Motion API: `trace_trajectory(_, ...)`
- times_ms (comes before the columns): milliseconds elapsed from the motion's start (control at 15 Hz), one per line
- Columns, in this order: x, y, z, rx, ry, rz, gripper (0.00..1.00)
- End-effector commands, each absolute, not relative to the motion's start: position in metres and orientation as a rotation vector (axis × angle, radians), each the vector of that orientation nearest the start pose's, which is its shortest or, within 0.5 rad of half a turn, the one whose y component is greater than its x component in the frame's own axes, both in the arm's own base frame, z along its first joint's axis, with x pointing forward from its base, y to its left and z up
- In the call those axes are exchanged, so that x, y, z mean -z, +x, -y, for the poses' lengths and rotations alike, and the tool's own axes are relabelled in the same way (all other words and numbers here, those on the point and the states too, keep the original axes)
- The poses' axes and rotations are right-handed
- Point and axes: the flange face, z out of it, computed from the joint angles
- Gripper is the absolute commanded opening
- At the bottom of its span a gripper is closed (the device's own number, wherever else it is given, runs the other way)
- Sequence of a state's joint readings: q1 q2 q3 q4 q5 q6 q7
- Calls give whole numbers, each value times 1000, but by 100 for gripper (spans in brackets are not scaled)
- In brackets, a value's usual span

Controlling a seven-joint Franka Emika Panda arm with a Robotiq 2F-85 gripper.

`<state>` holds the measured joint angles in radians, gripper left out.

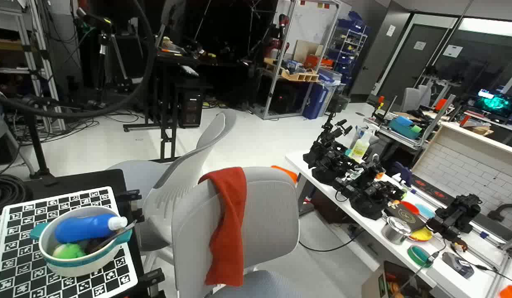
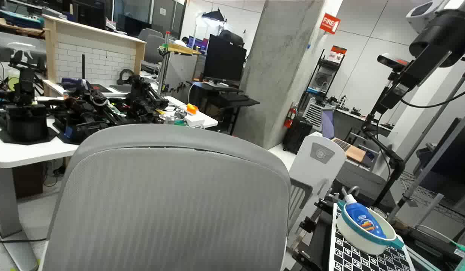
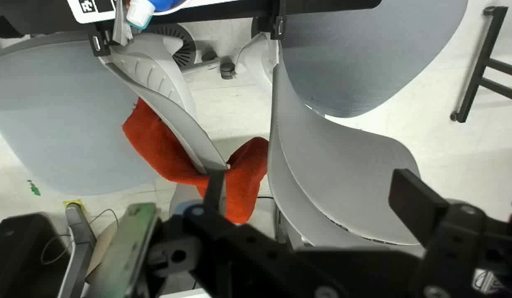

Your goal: Move the orange towel to the backrest of the chair on the left then return it to the chair on the right.

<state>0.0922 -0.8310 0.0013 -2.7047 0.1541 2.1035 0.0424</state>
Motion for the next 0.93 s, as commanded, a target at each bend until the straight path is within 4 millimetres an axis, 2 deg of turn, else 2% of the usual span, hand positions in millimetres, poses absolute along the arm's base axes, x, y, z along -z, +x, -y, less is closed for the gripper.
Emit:
trace_trajectory(0,-489,322,-37,329,-2968,-18,100)
trace_trajectory(600,-490,322,-37,331,-2968,-18,100)
trace_trajectory(867,-483,339,-31,335,-2962,-45,100)
